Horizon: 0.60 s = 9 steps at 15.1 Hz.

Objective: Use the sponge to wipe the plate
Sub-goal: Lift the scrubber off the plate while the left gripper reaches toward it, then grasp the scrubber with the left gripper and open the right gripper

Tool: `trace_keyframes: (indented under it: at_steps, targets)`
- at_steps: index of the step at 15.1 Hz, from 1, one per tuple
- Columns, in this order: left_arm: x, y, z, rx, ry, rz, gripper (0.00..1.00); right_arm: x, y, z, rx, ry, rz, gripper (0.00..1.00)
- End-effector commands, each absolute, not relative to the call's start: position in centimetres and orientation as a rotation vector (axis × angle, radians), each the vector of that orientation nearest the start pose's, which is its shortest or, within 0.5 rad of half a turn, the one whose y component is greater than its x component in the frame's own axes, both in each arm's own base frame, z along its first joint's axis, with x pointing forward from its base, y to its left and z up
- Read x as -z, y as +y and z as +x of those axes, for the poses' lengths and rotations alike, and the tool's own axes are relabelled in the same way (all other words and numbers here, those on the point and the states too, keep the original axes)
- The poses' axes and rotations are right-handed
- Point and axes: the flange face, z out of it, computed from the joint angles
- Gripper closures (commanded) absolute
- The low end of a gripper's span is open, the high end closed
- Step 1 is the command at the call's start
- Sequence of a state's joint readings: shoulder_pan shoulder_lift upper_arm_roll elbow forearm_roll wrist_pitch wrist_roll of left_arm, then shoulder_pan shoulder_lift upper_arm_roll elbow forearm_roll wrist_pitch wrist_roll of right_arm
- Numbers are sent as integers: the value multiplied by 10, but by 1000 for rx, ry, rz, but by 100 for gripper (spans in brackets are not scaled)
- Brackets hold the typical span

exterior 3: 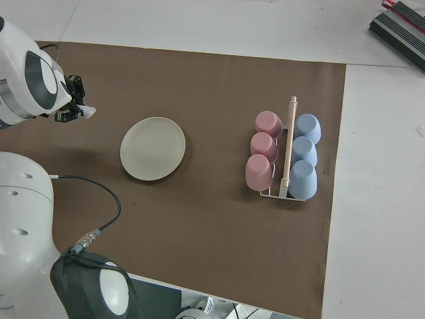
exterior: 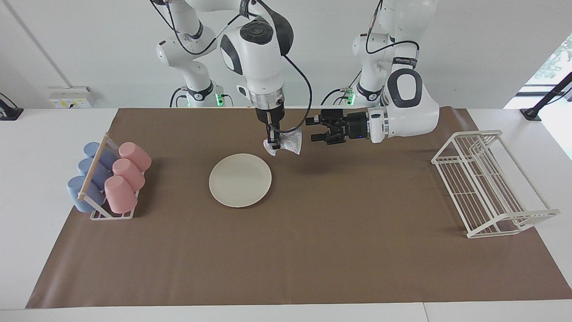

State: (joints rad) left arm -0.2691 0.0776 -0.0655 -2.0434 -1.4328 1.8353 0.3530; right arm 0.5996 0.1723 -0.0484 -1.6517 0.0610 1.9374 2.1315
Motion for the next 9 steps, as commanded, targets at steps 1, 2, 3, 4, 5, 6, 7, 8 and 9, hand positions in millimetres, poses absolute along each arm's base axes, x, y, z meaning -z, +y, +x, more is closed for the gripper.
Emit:
trace_keyframes:
  at_steps: [1,2,3,4,5,6,7,8,9]
  targets:
    - [-439,-271,520,212,-20,1820,0,-518,333,529,-10,2176,-2084,100]
    - [-441,-280,521,216,-43,1821,0,-519,333,529,-9,2176,-2081,100]
    - [-443,-282,524,213,-48,1821,0,-520,333,530,-8,2173,-2078,100]
    - [-441,-284,526,213,-46,1822,0,-520,333,530,-8,2173,-2078,100]
    - [-442,-294,522,215,-55,1823,0,-519,333,529,-9,2175,-2080,100]
    - [-441,-298,520,209,-53,1831,0,-518,333,529,-9,2178,-2082,100]
    - [-440,-298,521,203,-53,1836,5,-518,332,529,-10,2178,-2082,100]
    - [-438,-297,524,205,-51,1838,9,-518,332,529,-10,2179,-2083,100]
    - [-440,-298,528,203,-57,1836,17,-519,332,529,-10,2178,-2082,100]
